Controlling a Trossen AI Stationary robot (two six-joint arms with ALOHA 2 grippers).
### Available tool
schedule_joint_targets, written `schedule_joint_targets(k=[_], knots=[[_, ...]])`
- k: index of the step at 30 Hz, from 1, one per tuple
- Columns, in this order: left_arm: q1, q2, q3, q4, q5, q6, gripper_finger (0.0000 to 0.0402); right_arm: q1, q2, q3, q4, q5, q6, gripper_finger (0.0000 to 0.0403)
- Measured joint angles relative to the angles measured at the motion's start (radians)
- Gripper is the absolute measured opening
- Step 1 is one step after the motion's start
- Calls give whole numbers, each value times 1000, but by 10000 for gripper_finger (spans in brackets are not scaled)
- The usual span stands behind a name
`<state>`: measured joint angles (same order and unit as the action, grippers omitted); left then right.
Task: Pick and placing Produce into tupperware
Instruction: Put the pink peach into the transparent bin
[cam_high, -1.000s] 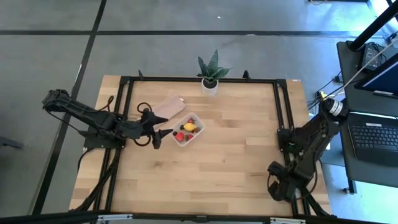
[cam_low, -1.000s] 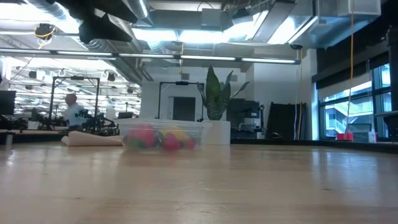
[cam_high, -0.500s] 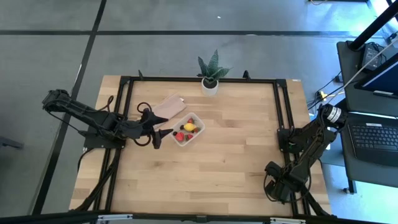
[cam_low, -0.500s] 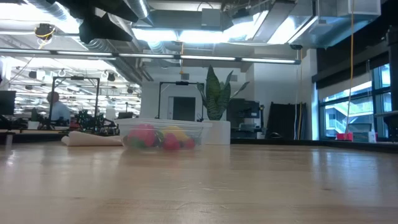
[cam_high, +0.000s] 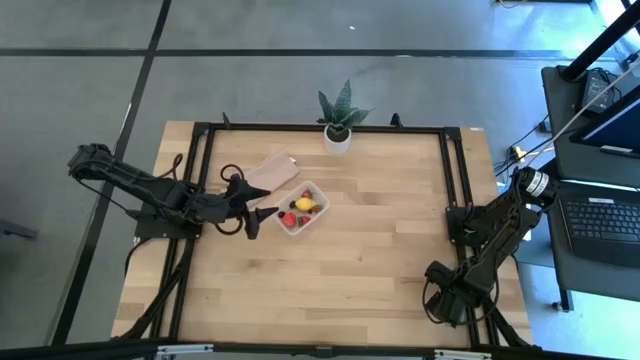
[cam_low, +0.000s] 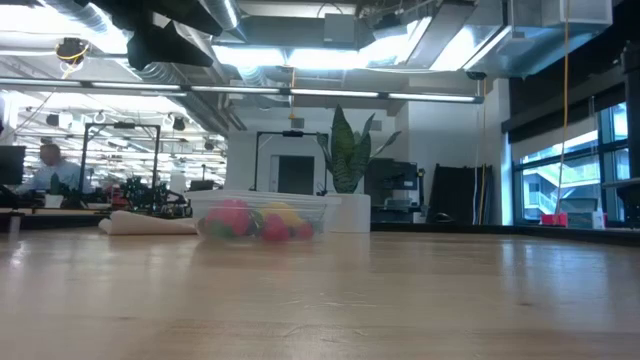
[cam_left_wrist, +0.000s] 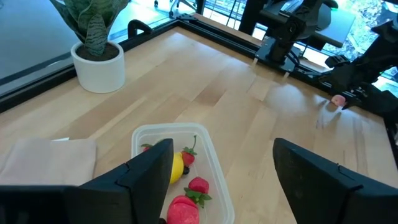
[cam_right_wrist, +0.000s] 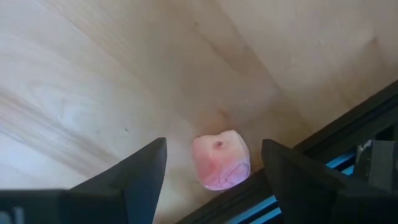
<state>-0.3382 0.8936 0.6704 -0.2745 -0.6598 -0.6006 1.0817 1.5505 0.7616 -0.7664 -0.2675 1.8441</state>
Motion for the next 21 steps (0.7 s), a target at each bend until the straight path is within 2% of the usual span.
schedule_joint_targets(k=[6, 16, 21], knots=[[0, 0, 0, 0, 0, 0, 265, 0, 0, 0, 0, -25, -6, 240], [0, 0, 0, 0, 0, -2, 264, 1, -1, -2, -26, -51, -19, 122], [0, 0, 0, 0, 0, -21, 268, -6, -1, 0, -49, -52, -19, 81]])
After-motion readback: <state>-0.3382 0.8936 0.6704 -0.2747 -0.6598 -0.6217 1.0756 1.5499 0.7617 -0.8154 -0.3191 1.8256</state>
